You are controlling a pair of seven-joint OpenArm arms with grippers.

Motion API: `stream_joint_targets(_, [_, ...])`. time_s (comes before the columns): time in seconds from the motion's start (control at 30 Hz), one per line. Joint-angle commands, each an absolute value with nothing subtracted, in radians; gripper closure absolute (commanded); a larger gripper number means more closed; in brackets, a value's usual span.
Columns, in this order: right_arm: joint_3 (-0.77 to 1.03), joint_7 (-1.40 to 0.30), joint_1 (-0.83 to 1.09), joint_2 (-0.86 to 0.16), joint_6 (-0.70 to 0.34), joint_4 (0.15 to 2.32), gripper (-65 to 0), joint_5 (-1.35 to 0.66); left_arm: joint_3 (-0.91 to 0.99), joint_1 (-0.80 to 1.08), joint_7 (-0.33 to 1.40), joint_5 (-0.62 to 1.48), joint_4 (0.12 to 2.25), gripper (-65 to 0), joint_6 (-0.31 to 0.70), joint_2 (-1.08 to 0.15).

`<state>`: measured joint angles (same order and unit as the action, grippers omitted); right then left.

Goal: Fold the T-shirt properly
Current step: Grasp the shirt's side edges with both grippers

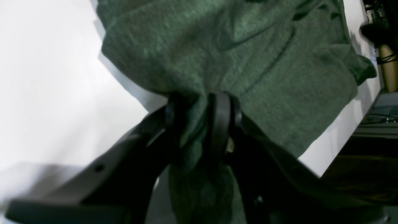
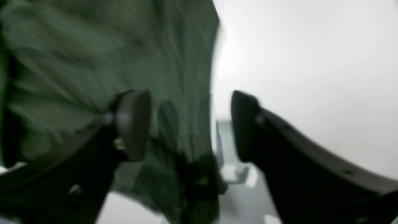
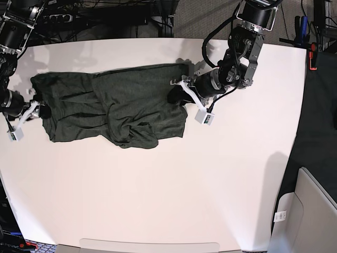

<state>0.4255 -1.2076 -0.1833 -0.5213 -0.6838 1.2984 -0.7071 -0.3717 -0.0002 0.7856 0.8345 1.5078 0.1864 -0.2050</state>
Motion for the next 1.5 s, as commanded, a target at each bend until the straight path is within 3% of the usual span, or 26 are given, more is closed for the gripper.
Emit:
stream_joint_targets(0.0, [0.433, -1.193, -0.211, -0.553, -0.691, 1.305, -43.6, -0.705, -0.367, -0.013, 0.788, 0.839, 1.520, -12.4, 0.188, -0.205])
stream_joint_targets(0.53, [0.427, -1.110, -0.300, -0.542, -0.693, 1.058, -43.4, -0.644, -0.369, -0.012, 0.786, 0.839, 1.520, -12.4, 0.188, -0.203])
stream_joint_targets(1.03, [0.426, -1.122, -0.271, -0.420, -0.693, 0.993, -43.3, -0.644, -0.369, -0.010, 0.786, 0.839, 1.521, -12.4, 0.188, -0.203])
stream_joint_targets(1.47, [0.426, -1.179, -0.205, -0.506, -0.693, 1.107, -43.3, -0.644, -0.371, -0.015, 0.785, 0.839, 1.523, -12.4, 0.188, -0.200])
